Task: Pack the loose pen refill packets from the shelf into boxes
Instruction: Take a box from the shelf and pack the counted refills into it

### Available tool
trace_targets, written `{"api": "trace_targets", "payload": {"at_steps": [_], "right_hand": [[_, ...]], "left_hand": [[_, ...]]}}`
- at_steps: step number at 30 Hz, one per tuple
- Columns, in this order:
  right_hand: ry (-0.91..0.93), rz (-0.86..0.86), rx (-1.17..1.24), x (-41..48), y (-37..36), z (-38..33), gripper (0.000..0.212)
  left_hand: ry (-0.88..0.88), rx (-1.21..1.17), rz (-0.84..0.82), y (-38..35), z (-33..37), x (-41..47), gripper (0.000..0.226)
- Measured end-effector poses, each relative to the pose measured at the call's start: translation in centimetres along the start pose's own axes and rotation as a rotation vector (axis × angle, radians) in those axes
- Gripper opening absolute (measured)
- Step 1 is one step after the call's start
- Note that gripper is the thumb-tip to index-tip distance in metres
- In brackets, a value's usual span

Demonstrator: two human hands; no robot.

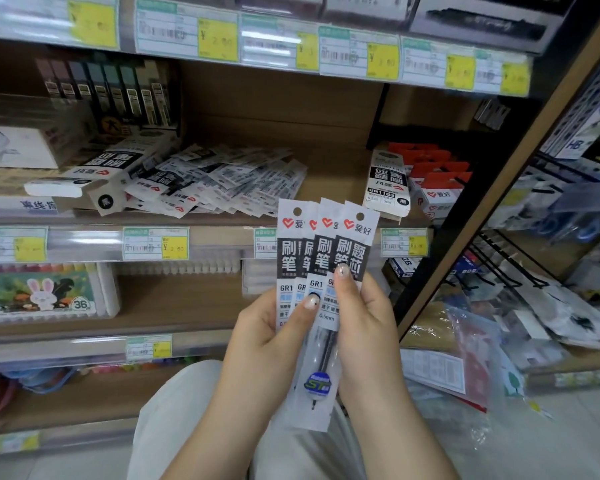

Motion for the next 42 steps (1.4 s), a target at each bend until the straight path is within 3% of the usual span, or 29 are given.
{"api": "trace_targets", "payload": {"at_steps": [6,12,17,20,22,26,28,31,36,42], "right_hand": [[-0.085,-0.045,0.188,0.2,0.1,-0.1,0.031],[-0.264,-0.294,0.246,0.6,0.3,-0.1,0.022],[-0.228,-0.261,0.224,1.9,0.8,0.2,0.020],[-0.182,-0.185,0.232,2.7,1.2,-0.2,0.029],[-0.166,-0.113,0.255,3.4,1.8,-0.7,0.033],[-0.139,-0.038,0.248,4.2,3.1,-1.3,0.020],[-0.152,-0.054,0.235,4.2,3.3,-1.3,0.023],[-0.157,-0.052,0.217,4.0,3.6,-1.5,0.045],[-0.179,-0.062,0.212,3.8,3.8,-1.5,0.033],[-0.178,-0.031,0.160,3.8,4.1,-1.6,0.025]], "left_hand": [[0.014,0.006,-0.012,-0.3,-0.5,0.4,0.023],[-0.036,0.124,-0.132,-0.5,-0.4,1.4,0.020],[0.022,0.279,-0.285,-0.7,0.4,2.4,0.017],[0.064,0.487,-0.400,-0.5,1.7,3.6,0.011],[-0.015,0.715,-0.328,0.2,3.1,5.5,0.006],[-0.361,1.084,0.106,2.1,7.2,11.2,0.013],[-0.371,1.229,0.158,2.8,7.8,14.8,0.023],[-0.154,1.479,0.034,3.1,7.1,19.3,0.040],[-0.085,1.690,-0.178,1.3,6.2,22.0,0.046],[-0.118,1.776,-0.270,-0.4,4.7,20.5,0.016]]}}
Point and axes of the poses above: each hand's wrist, its own x-axis towards the middle knuckle, its own y-axis out of the back of the hand, z = x × y, the point moved 3 cm from there along x, towards the middle knuckle, and after that the axes turned 6 degrees about z, right-handed, at the moved point
